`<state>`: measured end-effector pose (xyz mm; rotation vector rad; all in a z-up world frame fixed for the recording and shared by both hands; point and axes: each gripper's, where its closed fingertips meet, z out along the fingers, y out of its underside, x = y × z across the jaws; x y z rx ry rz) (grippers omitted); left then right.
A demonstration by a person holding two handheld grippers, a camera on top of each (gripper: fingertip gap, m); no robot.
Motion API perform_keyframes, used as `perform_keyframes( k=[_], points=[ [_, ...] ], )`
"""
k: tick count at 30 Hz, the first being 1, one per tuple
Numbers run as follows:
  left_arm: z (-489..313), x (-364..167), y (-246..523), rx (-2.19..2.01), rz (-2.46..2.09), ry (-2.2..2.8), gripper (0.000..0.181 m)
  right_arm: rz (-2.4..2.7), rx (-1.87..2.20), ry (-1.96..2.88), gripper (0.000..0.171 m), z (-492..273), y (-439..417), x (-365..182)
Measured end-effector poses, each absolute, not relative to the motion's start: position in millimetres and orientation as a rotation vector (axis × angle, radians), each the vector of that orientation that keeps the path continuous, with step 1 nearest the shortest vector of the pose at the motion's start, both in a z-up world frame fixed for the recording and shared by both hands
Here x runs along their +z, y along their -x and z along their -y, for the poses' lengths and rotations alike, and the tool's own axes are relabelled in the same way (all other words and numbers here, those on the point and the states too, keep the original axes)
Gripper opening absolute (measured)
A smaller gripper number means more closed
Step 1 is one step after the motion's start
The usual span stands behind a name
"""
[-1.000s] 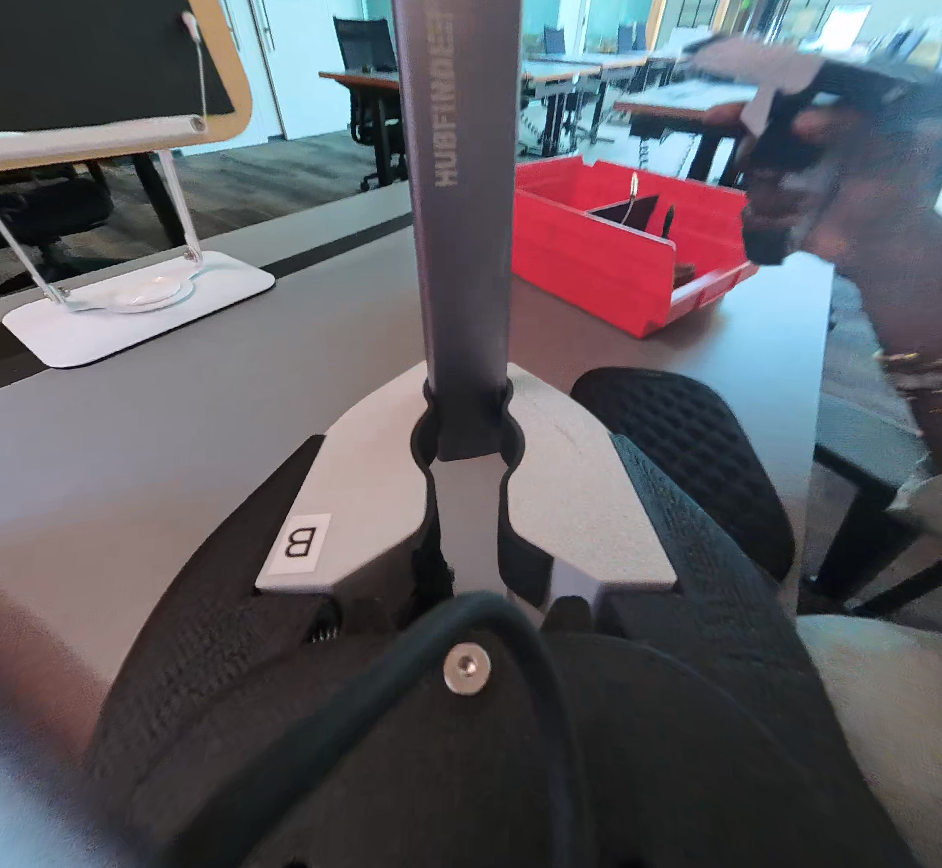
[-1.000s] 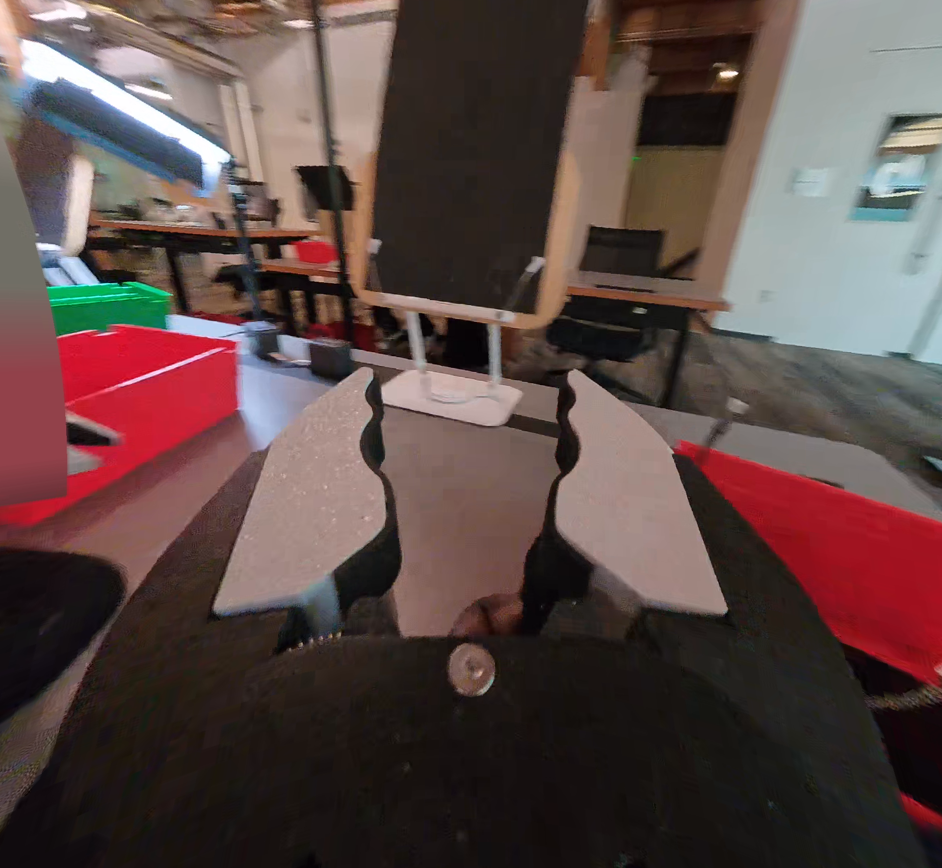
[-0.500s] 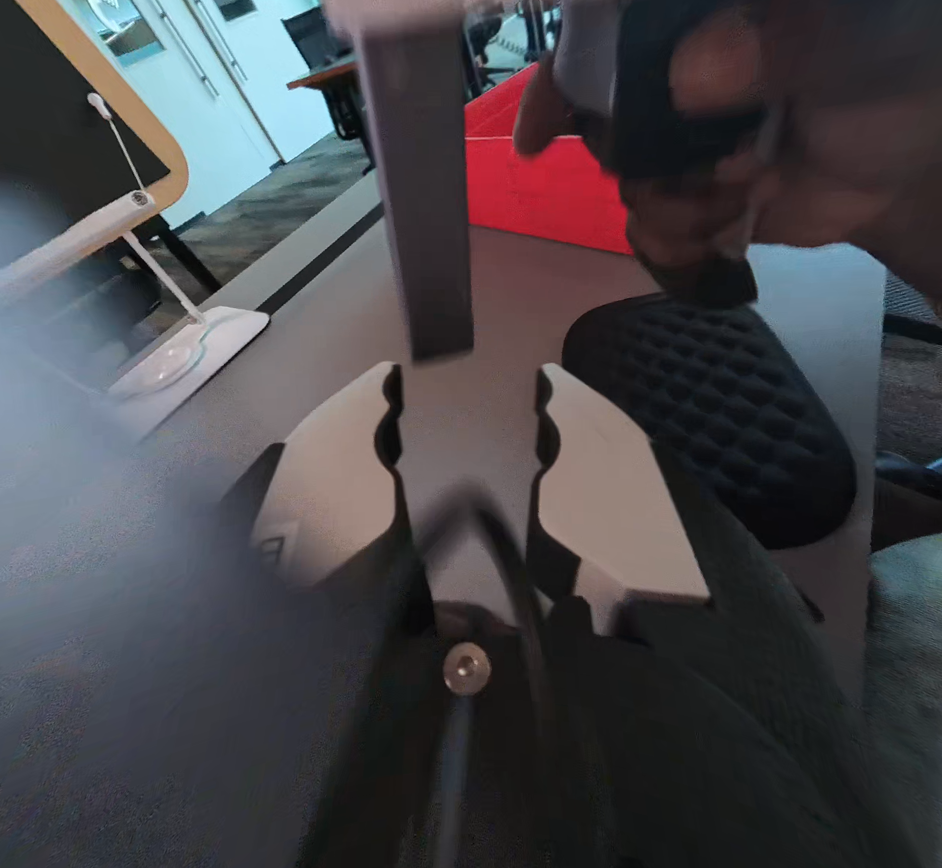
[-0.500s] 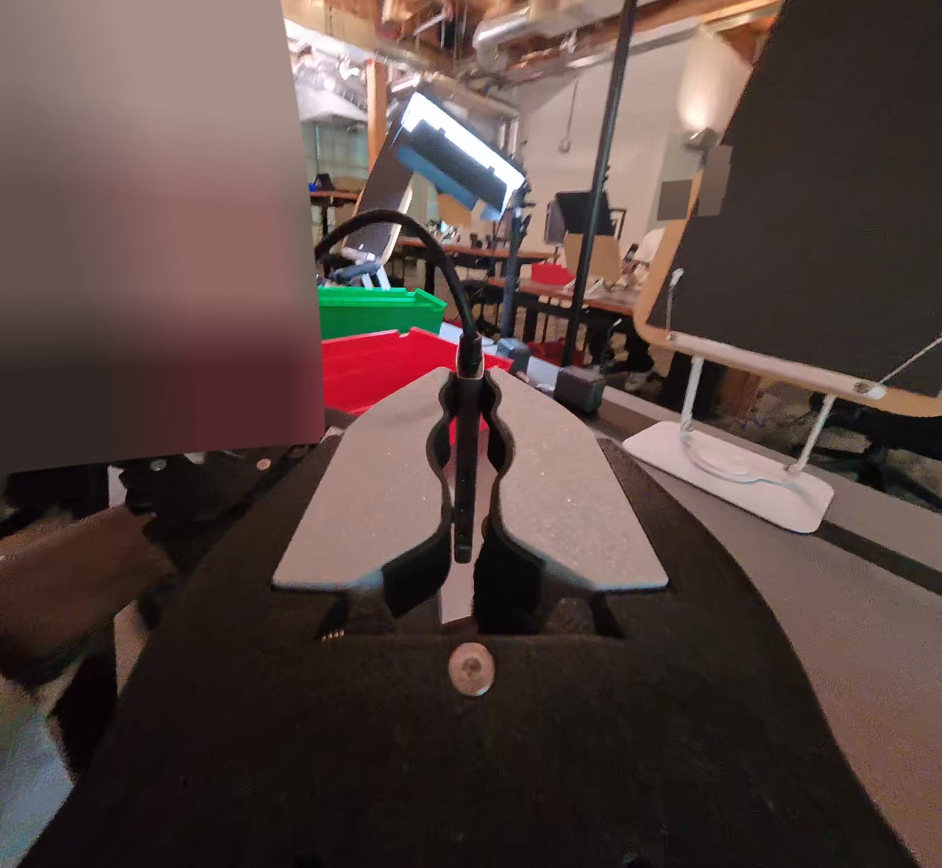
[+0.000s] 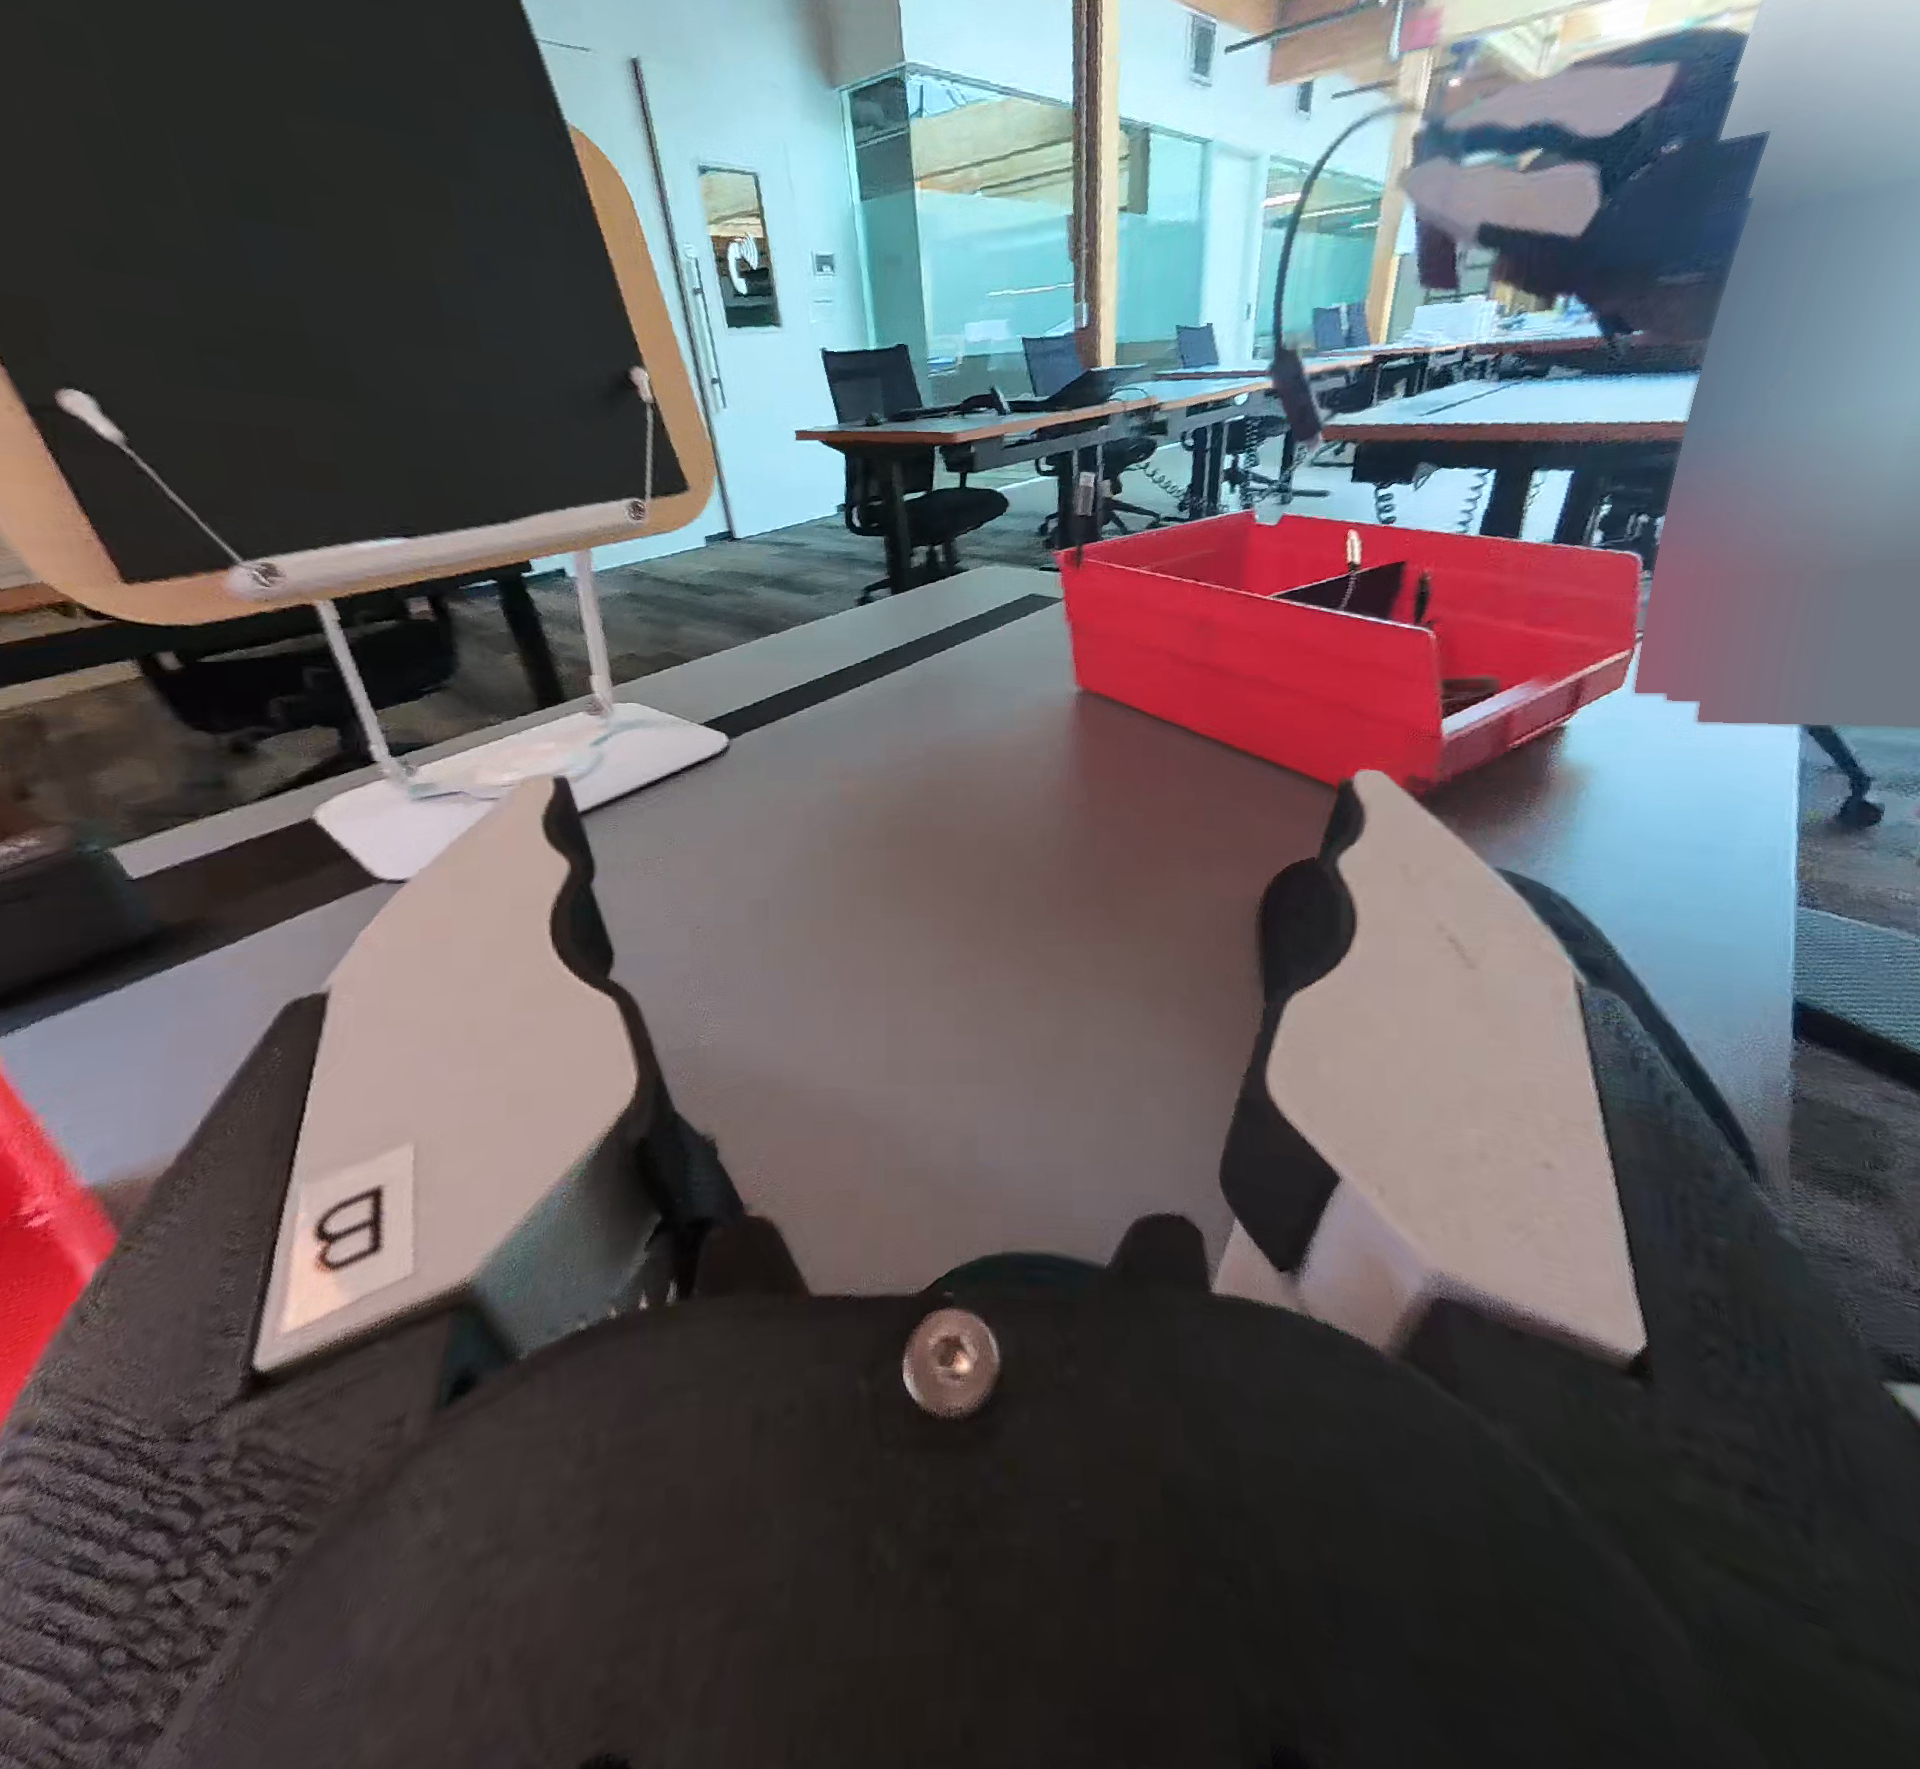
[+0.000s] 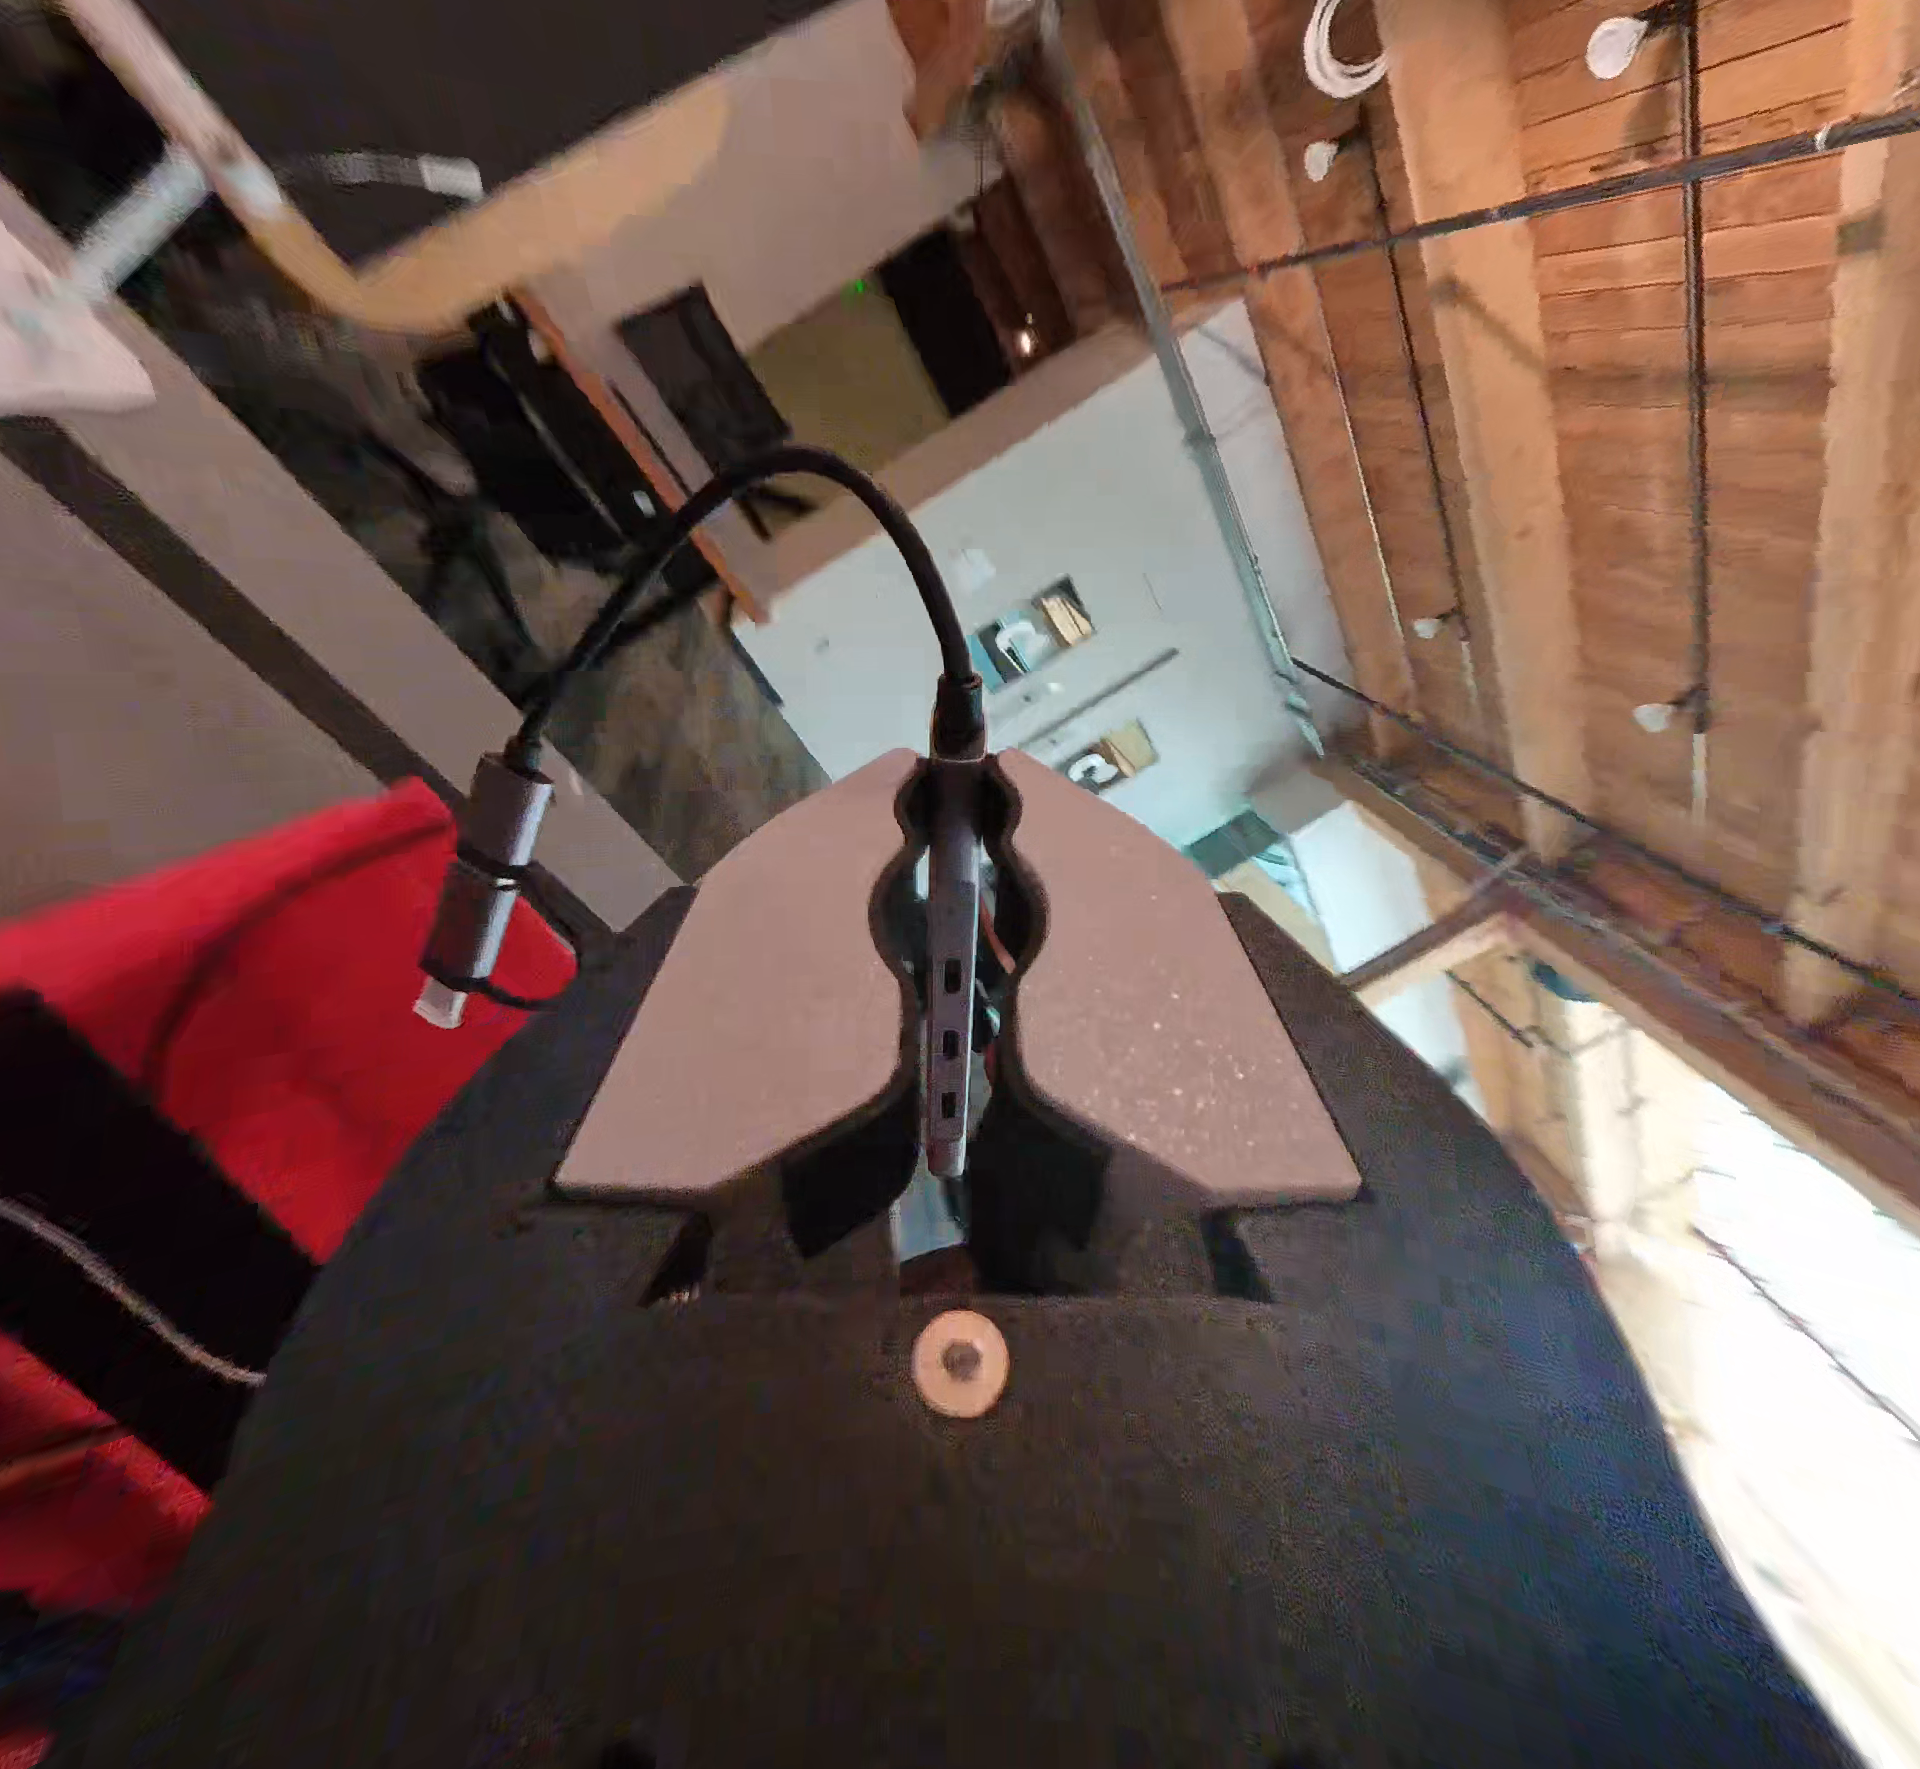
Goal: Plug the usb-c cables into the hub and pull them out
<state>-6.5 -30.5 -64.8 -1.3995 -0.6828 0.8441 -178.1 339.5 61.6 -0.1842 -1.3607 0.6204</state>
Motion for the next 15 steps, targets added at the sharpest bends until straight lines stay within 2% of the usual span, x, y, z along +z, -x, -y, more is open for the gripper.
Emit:
perform_keyframes(
  k=[3, 9, 11, 13, 15],
  points=[
    [44, -53, 2, 0.886, 0.678, 1.356, 0.130, 1.456, 0.371, 0.097, 0.008, -356, 217, 25],
    [62, -40, -3, 0.928, 0.690, 1.302, 0.130, 1.876, 0.405, 0.202, 0.011, -347, 269, -79],
    [69, -44, 0, 0.951, 0.734, 1.330, 0.130, 2.004, 0.523, 0.426, 0.047, -343, 274, -99],
    [84, -53, 5, 0.953, 0.852, 1.359, 0.130, 1.956, 0.791, 0.605, 0.079, -327, 270, -83],
    [104, -59, 9, 0.990, 0.963, 1.348, 0.130, 1.865, 1.057, 0.752, 0.089, -314, 255, -57]
  ],
)
